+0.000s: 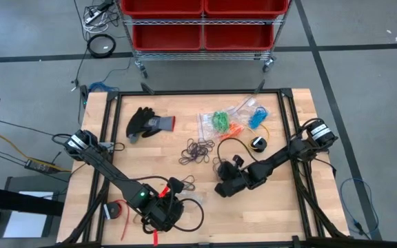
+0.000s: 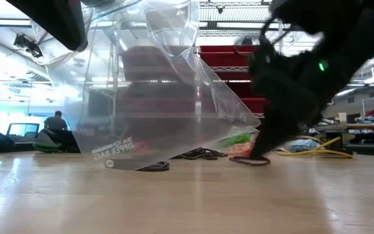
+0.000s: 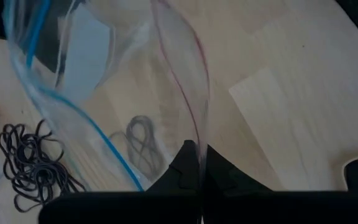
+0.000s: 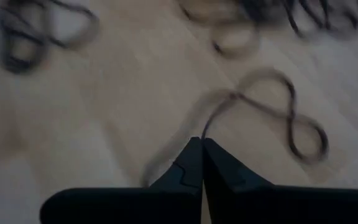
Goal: Sort rubber bands
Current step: Put the black rubber band into the transparent zip bag
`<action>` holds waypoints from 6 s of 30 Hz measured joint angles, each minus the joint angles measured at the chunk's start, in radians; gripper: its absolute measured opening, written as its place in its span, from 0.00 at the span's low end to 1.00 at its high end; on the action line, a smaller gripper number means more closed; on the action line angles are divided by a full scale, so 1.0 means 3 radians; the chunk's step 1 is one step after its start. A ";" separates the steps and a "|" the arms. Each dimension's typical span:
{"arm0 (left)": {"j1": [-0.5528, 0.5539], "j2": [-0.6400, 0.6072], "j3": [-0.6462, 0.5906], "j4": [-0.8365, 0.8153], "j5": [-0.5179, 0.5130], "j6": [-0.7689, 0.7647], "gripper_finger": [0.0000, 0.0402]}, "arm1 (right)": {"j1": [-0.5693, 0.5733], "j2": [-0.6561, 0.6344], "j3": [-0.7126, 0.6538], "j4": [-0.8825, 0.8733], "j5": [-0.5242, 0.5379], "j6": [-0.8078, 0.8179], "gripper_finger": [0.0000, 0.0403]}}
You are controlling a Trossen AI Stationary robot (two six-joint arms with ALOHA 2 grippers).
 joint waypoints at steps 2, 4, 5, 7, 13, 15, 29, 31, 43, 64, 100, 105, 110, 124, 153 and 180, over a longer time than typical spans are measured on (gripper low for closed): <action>0.0000 0.0000 0.0000 -0.0016 0.0002 0.0001 0.00 | 0.0036 -0.0007 0.0146 0.0013 0.0092 -0.0182 0.00; 0.0006 0.0000 0.0000 -0.0026 0.0022 0.0000 0.00 | 0.0073 -0.0009 0.0315 0.0000 0.0155 -0.0388 0.00; 0.0009 0.0000 0.0000 -0.0032 0.0025 0.0000 0.00 | 0.0089 -0.0009 0.0406 -0.0038 0.0188 -0.0502 0.00; 0.0014 0.0001 0.0000 -0.0034 0.0026 -0.0001 0.00 | 0.0117 -0.0009 0.0605 -0.0102 0.0253 -0.0697 0.00; 0.0081 0.0001 0.0000 -0.0016 0.0123 -0.0010 0.00 | 0.0181 -0.0015 0.1182 -0.0329 0.0479 -0.1297 0.00; 0.0096 0.0001 0.0000 -0.0003 0.0152 -0.0002 0.00 | 0.0200 -0.0016 0.1341 -0.0356 0.0554 -0.1497 0.00; 0.0088 0.0001 0.0000 0.0042 0.0226 0.0023 0.00 | 0.0366 -0.0019 0.1826 0.0454 0.0559 -0.2560 0.00; 0.0088 0.0001 0.0000 0.0039 0.0240 0.0020 0.00 | 0.0379 -0.0019 0.1885 0.0453 0.0560 -0.2636 0.00; 0.0088 0.0001 0.0000 0.0049 0.0249 0.0072 0.00 | 0.0411 -0.0020 0.2295 0.0469 0.0469 -0.2953 0.00; 0.0084 0.0001 0.0000 0.0102 0.0250 0.0065 0.00 | 0.0513 -0.0015 0.2061 0.0309 0.0400 -0.2252 0.00; 0.0084 0.0001 0.0000 0.0133 0.0251 0.0032 0.00 | 0.0435 -0.0010 0.1432 0.0574 -0.0073 -0.1266 0.16; 0.0078 0.0001 0.0000 0.0118 0.0250 0.0008 0.00 | 0.0423 -0.0010 0.1431 0.0572 0.0108 -0.1302 0.25; 0.0061 0.0001 0.0000 0.0084 0.0251 -0.0007 0.00 | 0.0523 -0.0010 0.1431 0.0463 0.0507 -0.1424 0.26; -0.0001 -0.0005 0.0000 -0.0017 0.0221 -0.0254 0.00 | 0.0519 -0.0008 0.0745 0.0102 0.0375 -0.0282 0.26; -0.0046 -0.0034 0.0001 -0.0157 0.0154 -0.0350 0.00 | 0.0064 0.0868 0.1229 -0.0977 0.0320 -0.0402 0.00; -0.0043 -0.0036 0.0001 -0.0071 0.0155 -0.0324 0.00 | 0.0325 -0.0178 0.1230 -0.2336 0.0937 0.0134 0.12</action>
